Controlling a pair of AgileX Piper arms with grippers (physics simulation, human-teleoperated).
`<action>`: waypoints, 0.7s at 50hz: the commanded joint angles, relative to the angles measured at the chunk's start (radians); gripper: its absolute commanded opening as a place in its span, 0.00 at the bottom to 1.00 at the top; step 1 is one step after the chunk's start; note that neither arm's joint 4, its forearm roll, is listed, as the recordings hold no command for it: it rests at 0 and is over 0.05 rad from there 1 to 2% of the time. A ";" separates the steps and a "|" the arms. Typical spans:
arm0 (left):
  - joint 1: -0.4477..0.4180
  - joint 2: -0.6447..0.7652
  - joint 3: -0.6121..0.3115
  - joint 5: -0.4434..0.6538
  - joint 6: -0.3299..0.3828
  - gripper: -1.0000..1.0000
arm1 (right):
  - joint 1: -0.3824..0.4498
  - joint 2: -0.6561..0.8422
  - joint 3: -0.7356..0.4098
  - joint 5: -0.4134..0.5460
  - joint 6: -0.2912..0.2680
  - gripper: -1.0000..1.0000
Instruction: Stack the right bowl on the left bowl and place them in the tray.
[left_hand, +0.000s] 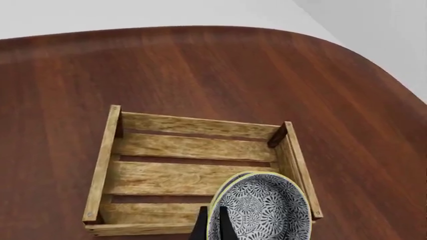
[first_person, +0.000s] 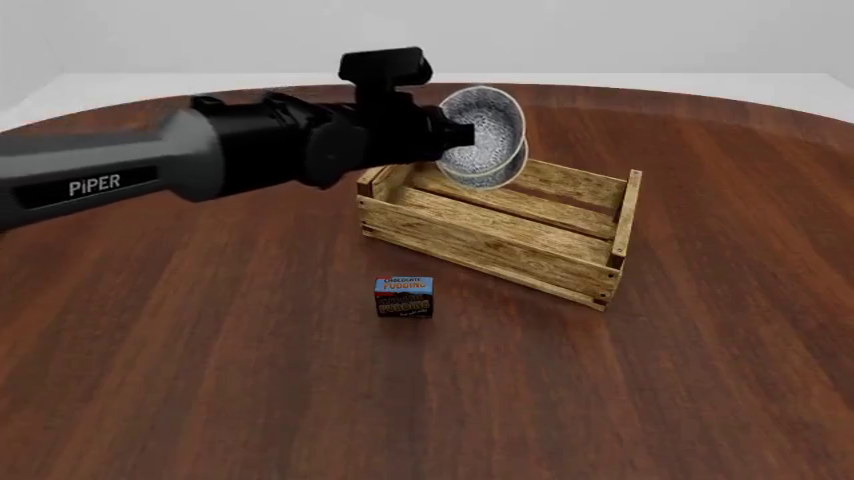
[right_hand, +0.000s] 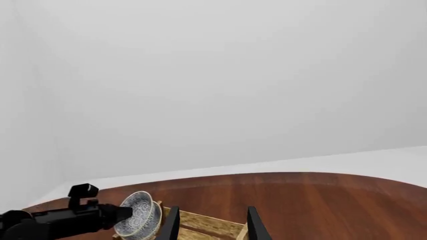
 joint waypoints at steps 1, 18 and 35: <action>-0.011 0.024 -0.036 -0.006 0.002 0.00 | -0.002 0.005 0.005 -0.006 0.000 1.00; -0.022 0.082 -0.085 0.010 0.012 0.00 | -0.008 0.014 0.017 -0.020 0.004 1.00; -0.007 0.132 -0.129 0.010 0.006 0.00 | -0.008 0.011 0.023 -0.020 0.006 1.00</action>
